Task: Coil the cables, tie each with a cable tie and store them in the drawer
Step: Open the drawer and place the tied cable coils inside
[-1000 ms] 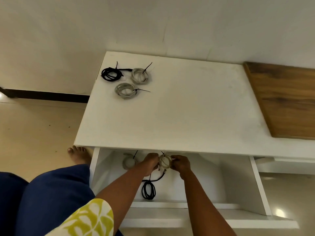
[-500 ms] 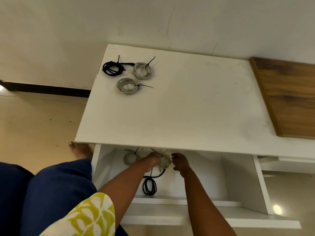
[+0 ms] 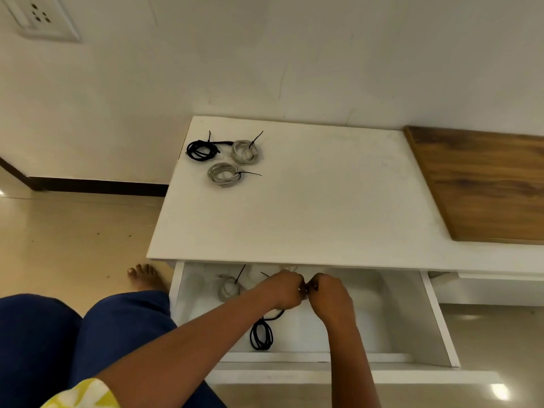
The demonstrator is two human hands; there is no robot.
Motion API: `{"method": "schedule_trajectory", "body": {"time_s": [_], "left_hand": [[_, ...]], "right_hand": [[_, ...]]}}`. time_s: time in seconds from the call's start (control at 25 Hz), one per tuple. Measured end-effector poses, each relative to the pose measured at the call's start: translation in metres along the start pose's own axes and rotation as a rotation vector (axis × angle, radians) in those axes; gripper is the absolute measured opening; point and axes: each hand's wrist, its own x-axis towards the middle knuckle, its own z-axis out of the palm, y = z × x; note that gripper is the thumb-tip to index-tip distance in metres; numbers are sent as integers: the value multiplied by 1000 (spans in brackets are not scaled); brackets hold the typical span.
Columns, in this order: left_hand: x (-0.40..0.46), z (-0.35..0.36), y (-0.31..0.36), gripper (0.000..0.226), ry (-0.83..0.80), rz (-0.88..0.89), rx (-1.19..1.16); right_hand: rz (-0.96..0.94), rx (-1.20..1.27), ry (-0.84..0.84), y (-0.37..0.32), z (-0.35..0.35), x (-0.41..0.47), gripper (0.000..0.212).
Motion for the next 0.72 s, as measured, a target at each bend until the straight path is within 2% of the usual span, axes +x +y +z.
{"method": "schedule_trajectory", "body": {"time_s": [0.12,0.28,0.4,0.52,0.56,0.72], "left_hand": [[-33,-26,11,32,189,109,18],[-56,-69,-4,23,522,176,-211],[-51,-99,-31,22,885,111,-431],[-38,-125,-65,33,1205,-29,-594],[-32,-131,-77,38,1230,-75,-626],[-11,-146,-106,54,1113,-189,-758]], "right_hand": [[-48,-68,217,-20,-32,-27,22],[-191,266,377,-59,-60,-19,14],[-252,464,457,-99,-55,12,11],[-201,525,468,-143,-42,49,21],[-165,515,471,-157,-39,60,27],[-35,363,506,-197,-30,89,50]]}}
